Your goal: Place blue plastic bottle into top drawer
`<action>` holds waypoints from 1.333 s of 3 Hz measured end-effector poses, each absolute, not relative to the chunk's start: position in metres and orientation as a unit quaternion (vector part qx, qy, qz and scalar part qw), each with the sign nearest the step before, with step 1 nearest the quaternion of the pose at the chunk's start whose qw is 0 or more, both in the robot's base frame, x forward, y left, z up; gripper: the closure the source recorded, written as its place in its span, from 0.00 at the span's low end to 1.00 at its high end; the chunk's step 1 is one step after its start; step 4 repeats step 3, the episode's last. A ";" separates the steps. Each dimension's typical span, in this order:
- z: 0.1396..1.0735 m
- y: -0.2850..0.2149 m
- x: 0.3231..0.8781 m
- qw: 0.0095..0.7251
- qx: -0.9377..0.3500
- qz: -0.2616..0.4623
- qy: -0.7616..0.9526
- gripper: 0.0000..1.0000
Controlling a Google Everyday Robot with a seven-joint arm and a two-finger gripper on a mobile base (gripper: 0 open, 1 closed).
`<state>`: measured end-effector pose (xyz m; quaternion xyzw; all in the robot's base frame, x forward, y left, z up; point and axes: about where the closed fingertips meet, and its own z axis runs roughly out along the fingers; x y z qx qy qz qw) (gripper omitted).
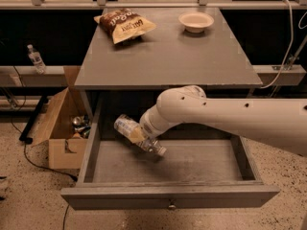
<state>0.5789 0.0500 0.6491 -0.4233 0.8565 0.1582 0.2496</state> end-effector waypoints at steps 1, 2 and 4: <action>0.659 0.043 0.575 0.259 -0.424 0.177 0.849 0.00; 0.679 0.026 0.567 0.271 -0.435 0.201 0.835 0.00; 0.715 -0.019 0.551 0.295 -0.438 0.213 0.822 0.00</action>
Offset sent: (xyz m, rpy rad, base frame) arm -0.0223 -0.0529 0.0570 0.1542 -0.0392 0.1096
